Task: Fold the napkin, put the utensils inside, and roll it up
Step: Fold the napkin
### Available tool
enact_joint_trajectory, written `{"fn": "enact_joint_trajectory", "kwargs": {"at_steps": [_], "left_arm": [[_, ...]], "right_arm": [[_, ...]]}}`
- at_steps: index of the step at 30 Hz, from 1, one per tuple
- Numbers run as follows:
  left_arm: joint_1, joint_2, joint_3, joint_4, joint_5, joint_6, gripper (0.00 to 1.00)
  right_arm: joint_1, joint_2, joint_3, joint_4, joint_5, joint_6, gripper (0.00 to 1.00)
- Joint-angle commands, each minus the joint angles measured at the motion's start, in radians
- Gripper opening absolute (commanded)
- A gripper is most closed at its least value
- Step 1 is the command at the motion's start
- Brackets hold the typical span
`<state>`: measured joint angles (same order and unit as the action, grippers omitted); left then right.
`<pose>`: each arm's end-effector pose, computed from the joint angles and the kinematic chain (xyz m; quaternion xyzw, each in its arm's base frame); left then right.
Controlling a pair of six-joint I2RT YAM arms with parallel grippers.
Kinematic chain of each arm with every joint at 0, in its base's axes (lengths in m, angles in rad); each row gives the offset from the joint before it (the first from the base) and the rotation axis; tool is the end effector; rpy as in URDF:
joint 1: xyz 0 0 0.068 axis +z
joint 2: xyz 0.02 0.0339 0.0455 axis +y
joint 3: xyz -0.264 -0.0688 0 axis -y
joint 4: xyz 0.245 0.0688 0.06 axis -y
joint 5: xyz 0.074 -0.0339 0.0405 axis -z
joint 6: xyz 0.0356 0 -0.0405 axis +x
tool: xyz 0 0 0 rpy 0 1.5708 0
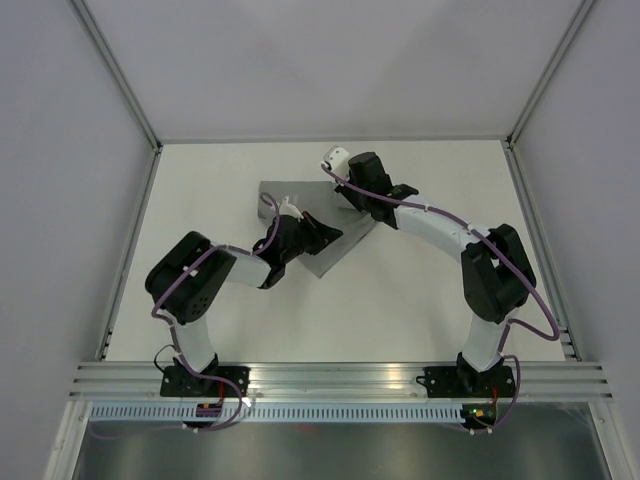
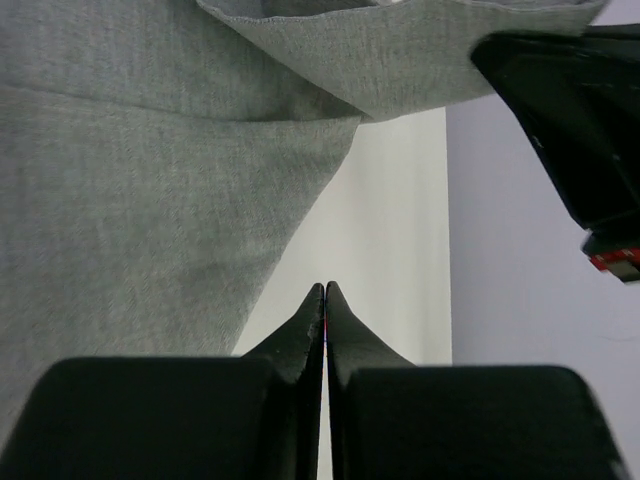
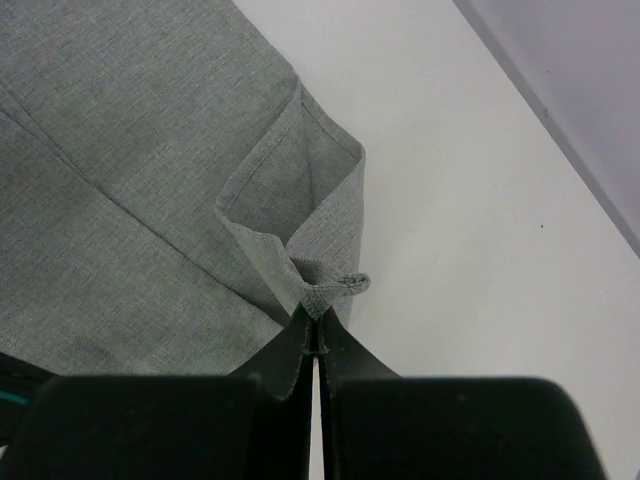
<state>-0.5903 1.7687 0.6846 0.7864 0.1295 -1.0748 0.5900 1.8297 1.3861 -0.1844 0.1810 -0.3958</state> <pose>0.2832 -0.1953 0.1518 -0.1552 0.7883 -0.4738 0.3607 0.3549 0.2299 0.2537 -0.3837 0.8011 -0.0363 0.4579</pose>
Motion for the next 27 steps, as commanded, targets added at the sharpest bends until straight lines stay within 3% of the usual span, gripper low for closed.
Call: {"fn": "enact_joint_trajectory", "kwargs": {"at_steps": [1,9,27], "left_arm": [[-0.031,0.092,0.119,0.231,-0.064,-0.134,0.02],[-0.077,0.230,0.303,0.131,-0.149,-0.163,0.02],[-0.109,0.380,0.431,0.060,-0.185,-0.181,0.02]], "right_arm": [[-0.009,-0.017,0.060,-0.020,0.024,0.034,0.00],[-0.047,-0.013,0.094,-0.036,0.028,0.081,0.00],[-0.081,-0.036,0.080,-0.041,0.026,0.109,0.00]]}}
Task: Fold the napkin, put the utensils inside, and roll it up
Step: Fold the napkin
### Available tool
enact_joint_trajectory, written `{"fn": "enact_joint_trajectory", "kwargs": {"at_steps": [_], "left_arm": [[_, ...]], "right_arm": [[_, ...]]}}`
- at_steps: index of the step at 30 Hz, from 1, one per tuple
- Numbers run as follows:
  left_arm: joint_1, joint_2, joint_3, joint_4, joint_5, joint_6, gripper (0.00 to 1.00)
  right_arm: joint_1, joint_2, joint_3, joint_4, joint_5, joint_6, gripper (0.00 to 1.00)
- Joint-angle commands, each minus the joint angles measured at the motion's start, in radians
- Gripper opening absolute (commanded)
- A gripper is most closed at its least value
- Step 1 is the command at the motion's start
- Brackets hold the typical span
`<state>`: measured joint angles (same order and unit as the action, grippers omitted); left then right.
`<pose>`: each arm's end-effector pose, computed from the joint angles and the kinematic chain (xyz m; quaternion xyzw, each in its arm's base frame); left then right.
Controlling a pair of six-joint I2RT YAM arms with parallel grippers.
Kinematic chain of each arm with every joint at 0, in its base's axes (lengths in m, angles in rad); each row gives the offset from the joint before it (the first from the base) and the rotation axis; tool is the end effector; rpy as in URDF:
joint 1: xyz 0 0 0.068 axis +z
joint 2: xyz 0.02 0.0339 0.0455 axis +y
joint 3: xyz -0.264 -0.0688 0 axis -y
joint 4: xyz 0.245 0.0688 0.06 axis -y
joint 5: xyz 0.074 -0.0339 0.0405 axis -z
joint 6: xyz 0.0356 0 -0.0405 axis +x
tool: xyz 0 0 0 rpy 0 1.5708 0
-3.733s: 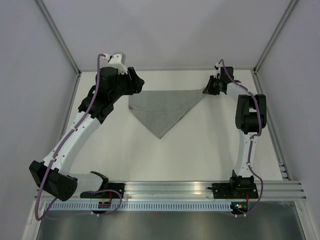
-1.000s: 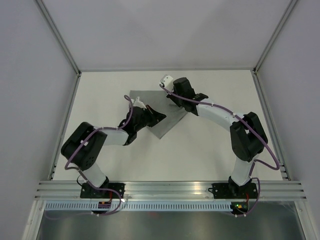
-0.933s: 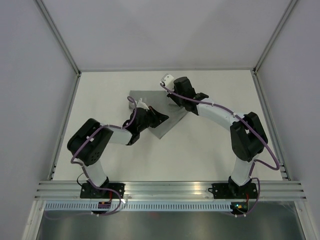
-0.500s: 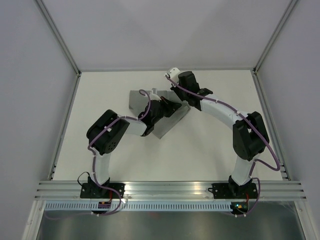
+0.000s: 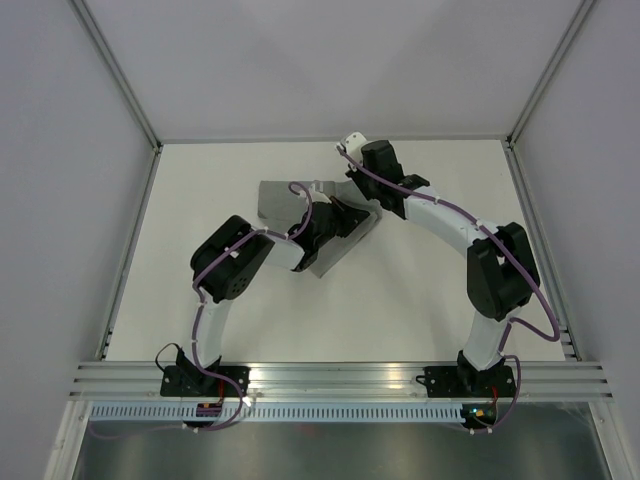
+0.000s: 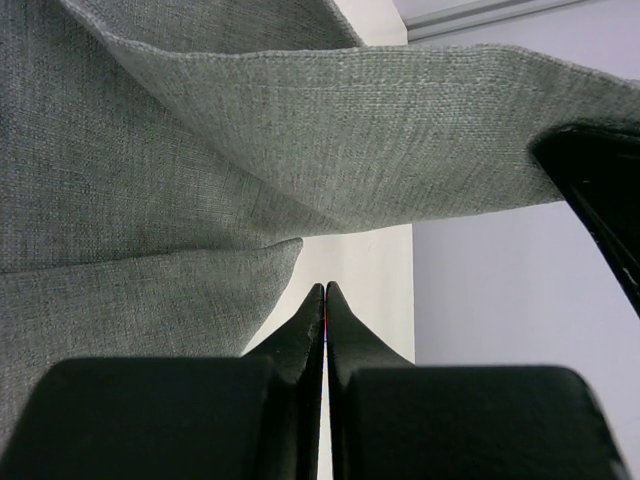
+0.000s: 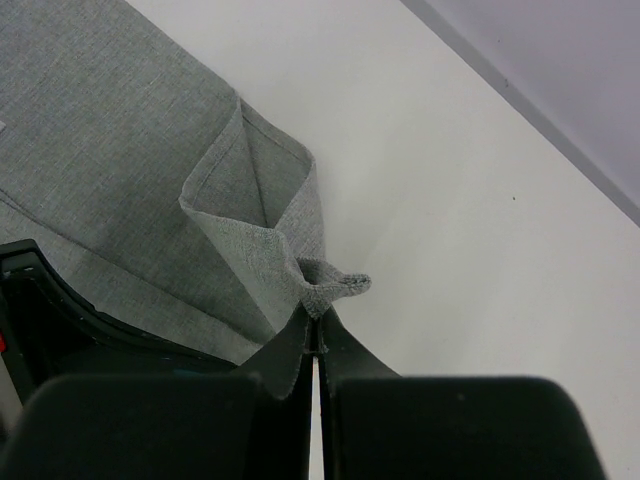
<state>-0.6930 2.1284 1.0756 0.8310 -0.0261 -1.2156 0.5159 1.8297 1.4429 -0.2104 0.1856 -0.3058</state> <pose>0.3391 -0.2804 0.1303 -0.2096 0.7523 -0.5036 0.3694 0.3749 0.2051 0.2706 -0.3117 0.8241 -0.0326 0.4718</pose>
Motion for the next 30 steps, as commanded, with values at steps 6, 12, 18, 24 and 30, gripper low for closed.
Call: {"fn": "enact_joint_trajectory", "kwargs": {"at_steps": [6,12,18,24,30], "left_arm": [[-0.011,0.051,0.076,-0.016,-0.044,-0.041,0.02],[-0.019,0.090,0.124,-0.056,-0.054,-0.038,0.02],[-0.023,0.108,0.152,-0.101,-0.067,-0.044,0.02],[-0.026,0.119,0.164,-0.142,-0.087,-0.050,0.02],[-0.028,0.122,0.162,-0.136,-0.094,-0.055,0.02]], "right_arm": [[-0.010,-0.056,0.025,-0.027,0.009,0.019,0.01],[-0.010,-0.076,0.021,-0.034,0.009,0.017,0.00],[-0.010,-0.102,0.007,-0.030,0.006,0.013,0.00],[-0.010,-0.118,0.019,-0.055,-0.014,0.017,0.00],[-0.010,-0.125,0.013,-0.078,-0.044,0.025,0.00]]}}
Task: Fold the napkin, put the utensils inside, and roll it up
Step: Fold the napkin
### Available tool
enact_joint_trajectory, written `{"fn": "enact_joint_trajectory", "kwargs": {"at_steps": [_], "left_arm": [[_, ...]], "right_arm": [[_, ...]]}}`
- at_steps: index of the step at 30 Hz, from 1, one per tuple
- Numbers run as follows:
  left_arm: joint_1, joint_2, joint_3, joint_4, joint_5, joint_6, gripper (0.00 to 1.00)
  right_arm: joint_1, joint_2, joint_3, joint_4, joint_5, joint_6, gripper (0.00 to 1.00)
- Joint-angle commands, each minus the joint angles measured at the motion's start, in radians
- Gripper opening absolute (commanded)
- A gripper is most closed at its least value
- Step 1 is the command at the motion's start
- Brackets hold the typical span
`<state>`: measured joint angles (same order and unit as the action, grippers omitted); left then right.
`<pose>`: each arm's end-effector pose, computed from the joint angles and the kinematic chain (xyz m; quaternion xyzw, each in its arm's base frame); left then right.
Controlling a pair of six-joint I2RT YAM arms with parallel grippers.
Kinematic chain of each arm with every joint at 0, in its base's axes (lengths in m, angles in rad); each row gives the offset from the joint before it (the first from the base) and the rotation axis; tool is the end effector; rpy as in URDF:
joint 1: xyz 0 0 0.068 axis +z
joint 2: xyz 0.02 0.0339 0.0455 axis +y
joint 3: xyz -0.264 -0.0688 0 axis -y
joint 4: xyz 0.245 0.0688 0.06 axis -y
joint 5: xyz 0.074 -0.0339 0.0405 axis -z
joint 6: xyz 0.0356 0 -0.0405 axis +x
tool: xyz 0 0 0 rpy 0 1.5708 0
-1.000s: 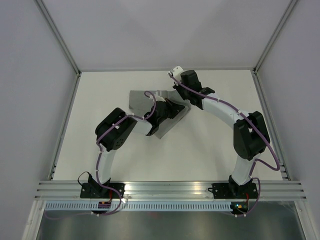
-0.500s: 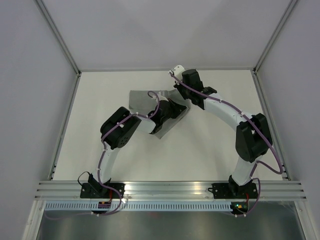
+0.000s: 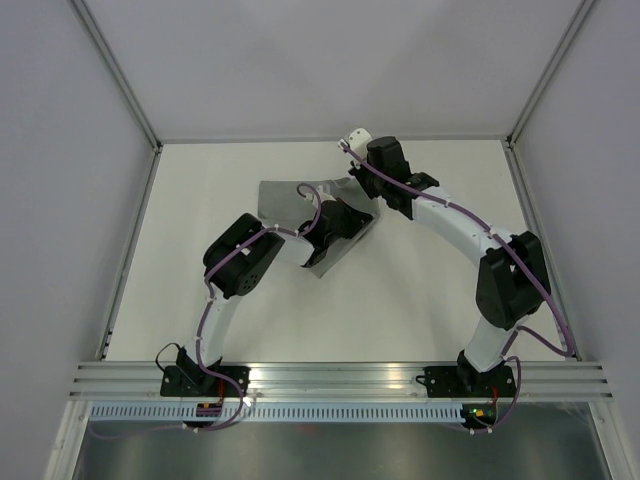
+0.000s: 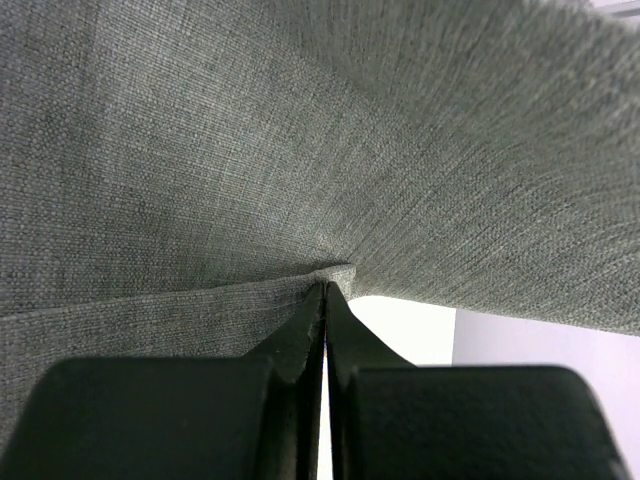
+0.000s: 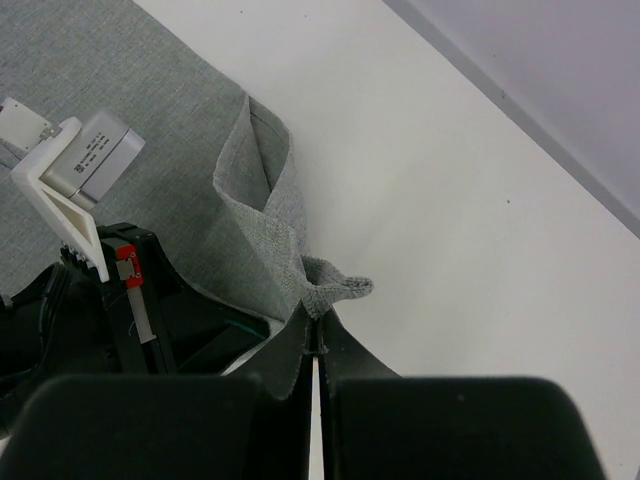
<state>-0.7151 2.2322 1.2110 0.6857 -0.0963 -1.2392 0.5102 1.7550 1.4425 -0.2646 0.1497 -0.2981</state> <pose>0.3531 -0.3021 0.1082 -0.2379 0.7793 -0.4575 0.3561 0.3616 0.1963 0.2952 -0.3119 0.8200 -0.0151 0.4796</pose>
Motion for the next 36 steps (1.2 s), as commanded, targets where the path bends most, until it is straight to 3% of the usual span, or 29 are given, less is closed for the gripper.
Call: {"fn": "enact_joint_trajectory", "kwargs": {"at_steps": [1,16,21,32,36], "left_arm": [[-0.006,0.018,0.025,0.014,-0.023,-0.034,0.02],[-0.004,-0.095,-0.079,0.146,-0.043,0.021,0.05],[-0.004,-0.176,-0.209,0.207,-0.062,0.026,0.07],[0.005,-0.462,-0.520,0.192,-0.137,0.057,0.10],[0.005,-0.603,-0.580,0.102,-0.177,0.083,0.10]], "right_arm": [[-0.004,-0.054,0.010,-0.024,-0.010,0.019,0.00],[-0.004,-0.052,-0.028,-0.004,-0.036,0.027,0.00],[-0.002,-0.051,-0.027,-0.010,-0.042,0.036,0.00],[-0.004,-0.054,-0.042,-0.013,-0.067,0.043,0.00],[-0.001,-0.066,-0.070,-0.005,-0.117,0.031,0.00]]}}
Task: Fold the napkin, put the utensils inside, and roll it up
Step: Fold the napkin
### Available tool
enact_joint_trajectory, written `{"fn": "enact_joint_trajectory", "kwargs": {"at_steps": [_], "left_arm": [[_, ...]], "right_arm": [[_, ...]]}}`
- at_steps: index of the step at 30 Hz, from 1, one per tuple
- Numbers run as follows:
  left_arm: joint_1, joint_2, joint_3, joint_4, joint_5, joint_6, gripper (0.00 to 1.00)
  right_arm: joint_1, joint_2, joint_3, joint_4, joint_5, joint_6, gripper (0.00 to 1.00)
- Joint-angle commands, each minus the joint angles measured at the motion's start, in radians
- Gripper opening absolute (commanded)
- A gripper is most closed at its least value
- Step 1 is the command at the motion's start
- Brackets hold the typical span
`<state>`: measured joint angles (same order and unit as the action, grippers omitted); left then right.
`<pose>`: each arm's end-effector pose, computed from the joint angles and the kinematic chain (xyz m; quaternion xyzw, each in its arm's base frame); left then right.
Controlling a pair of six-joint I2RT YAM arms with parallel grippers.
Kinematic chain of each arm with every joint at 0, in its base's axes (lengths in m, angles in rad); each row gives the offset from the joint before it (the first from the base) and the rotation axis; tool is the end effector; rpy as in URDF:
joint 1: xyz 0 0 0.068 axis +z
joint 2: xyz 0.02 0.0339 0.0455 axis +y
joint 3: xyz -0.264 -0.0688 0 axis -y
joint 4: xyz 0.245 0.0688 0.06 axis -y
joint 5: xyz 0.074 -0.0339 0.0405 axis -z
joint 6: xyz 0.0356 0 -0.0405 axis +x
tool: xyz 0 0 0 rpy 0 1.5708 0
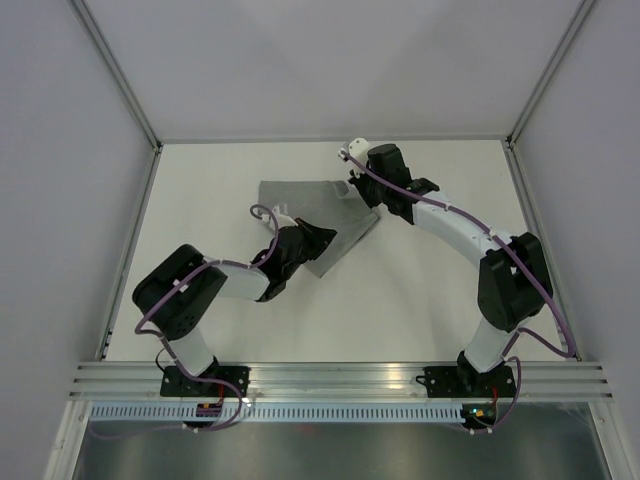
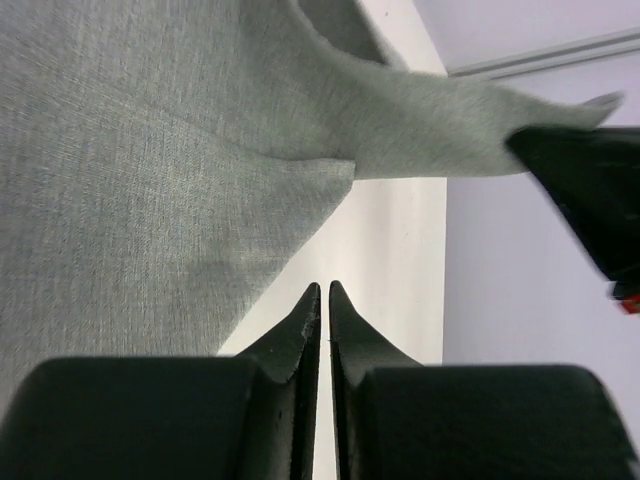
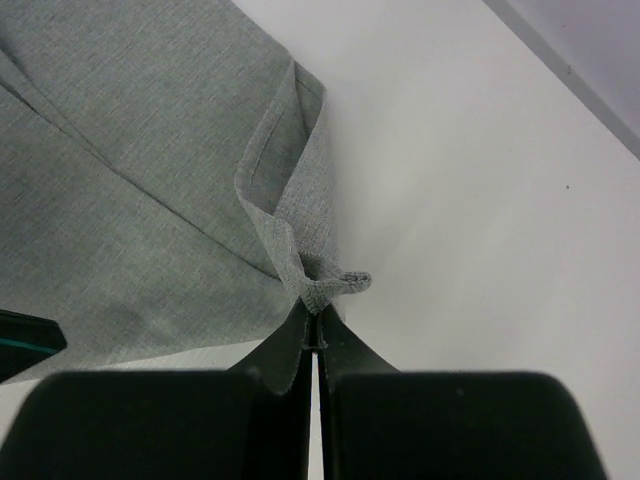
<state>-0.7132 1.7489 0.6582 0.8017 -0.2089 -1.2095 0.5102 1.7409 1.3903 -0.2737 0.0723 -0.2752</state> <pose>0.2600 -0.2152 0.1527 -0.2562 0.7575 -0.4398 0.4089 0.3540 0.1952 0.2819 -0.3252 0.8281 0.0214 0.4561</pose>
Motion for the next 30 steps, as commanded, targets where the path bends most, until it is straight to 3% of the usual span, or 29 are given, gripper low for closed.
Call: {"fn": "enact_joint_trajectory", "kwargs": {"at_steps": [1,6,14,21,30], "left_arm": [[0.003,-0.150,-0.035,-0.066,-0.084,0.070,0.10],[0.003,-0.357,-0.037,-0.281,-0.156,0.090,0.11],[0.004,-0.526,0.076,-0.625,-0.244,0.149,0.11],[0.004,-0.623,0.100,-0.694,-0.259,0.198,0.12],[0.004,-0.637,0.152,-0.730,-0.239,0.260,0.15]], "right_arm": [[0.002,-0.060,-0.028,0.004,-0.048,0.004,0.00],[0.028,-0.081,-0.066,0.011,-0.069,-0.044,0.00],[0.102,-0.052,-0.103,0.031,-0.105,-0.061,0.00],[0.137,0.043,-0.097,0.042,-0.111,-0.048,0.00],[0.163,0.146,-0.086,0.041,-0.147,-0.033,0.01]]}}
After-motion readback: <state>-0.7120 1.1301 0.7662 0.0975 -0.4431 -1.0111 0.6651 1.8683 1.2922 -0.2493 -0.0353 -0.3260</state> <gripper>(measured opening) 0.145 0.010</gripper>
